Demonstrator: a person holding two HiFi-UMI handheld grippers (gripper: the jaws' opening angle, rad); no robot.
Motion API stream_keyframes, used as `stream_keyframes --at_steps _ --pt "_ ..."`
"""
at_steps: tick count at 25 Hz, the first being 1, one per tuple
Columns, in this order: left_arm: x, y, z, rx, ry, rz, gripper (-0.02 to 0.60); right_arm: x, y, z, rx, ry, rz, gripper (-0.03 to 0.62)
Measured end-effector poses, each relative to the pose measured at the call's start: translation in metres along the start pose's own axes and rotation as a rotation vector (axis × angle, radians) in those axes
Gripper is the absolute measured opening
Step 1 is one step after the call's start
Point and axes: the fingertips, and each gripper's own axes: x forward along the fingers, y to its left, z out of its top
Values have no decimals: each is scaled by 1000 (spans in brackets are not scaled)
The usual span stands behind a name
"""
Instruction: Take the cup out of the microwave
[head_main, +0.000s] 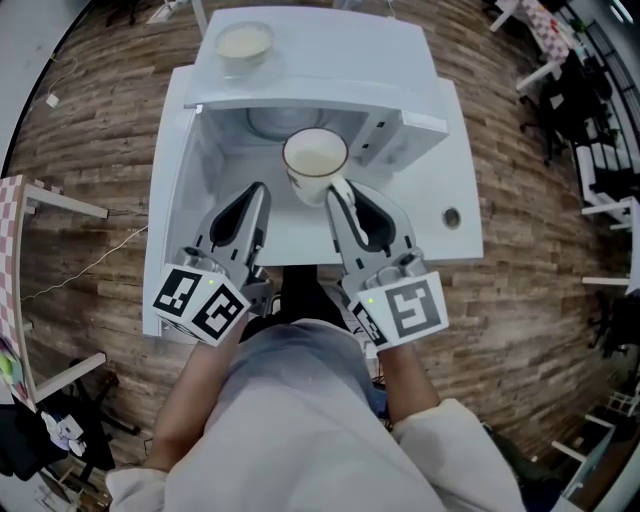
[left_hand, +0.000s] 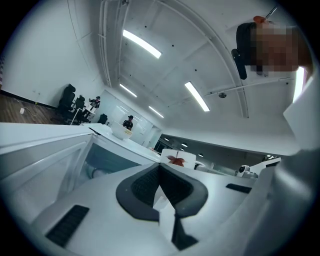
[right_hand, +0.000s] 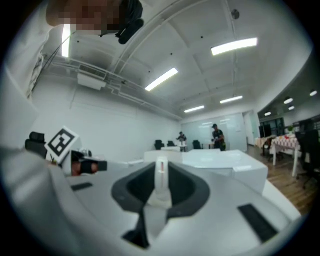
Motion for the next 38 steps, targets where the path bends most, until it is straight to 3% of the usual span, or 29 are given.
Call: stream_keyframes --at_steps 9,29,38 --pt "-5 -6 9 -5 -1 -25 7 -11 0 18 79 -18 13 74" --pt "-10 -24 42 18 -46 -31 7 -33 6 45 80 -47 36 74" --pt "-14 -27 41 19 -46 -25 7 -37 10 40 91 -46 59 74"
